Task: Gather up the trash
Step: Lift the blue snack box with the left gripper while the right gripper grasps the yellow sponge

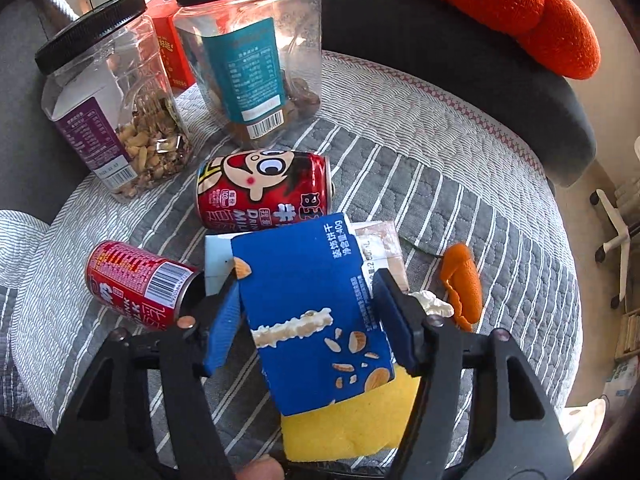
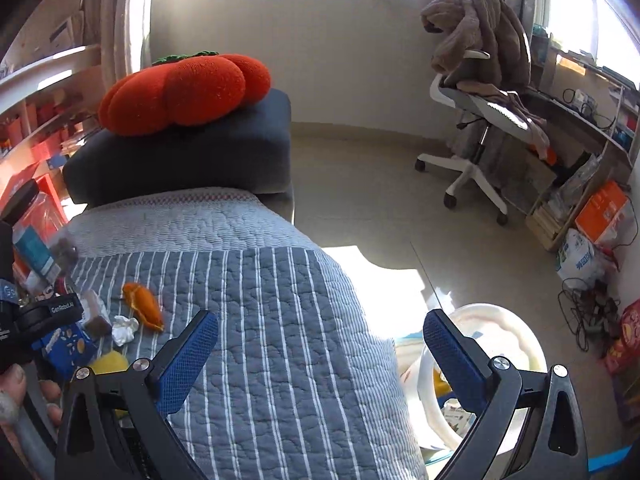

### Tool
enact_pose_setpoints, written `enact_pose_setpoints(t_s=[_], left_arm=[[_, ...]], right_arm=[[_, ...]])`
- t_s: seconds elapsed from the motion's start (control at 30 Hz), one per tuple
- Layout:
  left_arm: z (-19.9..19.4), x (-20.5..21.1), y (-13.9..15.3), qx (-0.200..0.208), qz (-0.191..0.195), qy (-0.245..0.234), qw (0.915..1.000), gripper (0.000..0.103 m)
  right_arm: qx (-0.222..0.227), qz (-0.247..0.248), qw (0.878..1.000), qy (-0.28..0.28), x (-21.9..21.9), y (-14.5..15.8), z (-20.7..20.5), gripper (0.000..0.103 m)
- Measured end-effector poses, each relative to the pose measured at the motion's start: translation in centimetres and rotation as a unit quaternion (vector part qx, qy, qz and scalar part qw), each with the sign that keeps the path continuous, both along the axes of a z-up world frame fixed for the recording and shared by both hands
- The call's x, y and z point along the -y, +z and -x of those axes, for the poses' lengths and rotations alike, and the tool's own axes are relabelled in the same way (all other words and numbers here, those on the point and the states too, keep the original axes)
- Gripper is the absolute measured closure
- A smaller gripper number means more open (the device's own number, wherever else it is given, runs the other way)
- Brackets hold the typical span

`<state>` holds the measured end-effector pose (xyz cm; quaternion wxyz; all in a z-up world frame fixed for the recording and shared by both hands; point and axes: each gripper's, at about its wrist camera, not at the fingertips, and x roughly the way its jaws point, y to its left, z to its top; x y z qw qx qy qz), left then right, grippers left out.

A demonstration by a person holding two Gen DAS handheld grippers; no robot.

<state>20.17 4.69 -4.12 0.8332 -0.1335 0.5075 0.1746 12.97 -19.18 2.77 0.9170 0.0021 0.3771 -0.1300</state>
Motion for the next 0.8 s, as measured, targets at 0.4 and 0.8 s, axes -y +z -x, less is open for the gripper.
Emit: enact_pose_setpoints(t_s=[0.4, 0.8], left_arm=[[7.9, -5.8, 8.0, 0.083, 0.069, -0.139, 0.9843, 0.040], [8.0, -10.8, 8.4, 0.098, 0.089, -0.120, 0.9840, 0.040]], right_arm=[[-0.107, -0.092, 0.966, 0.217, -9.7, -3.2, -3.3, 0.000], [-0.200, -0.093, 0.933, 0.283, -17.1, -8.5, -4.3, 0.000]])
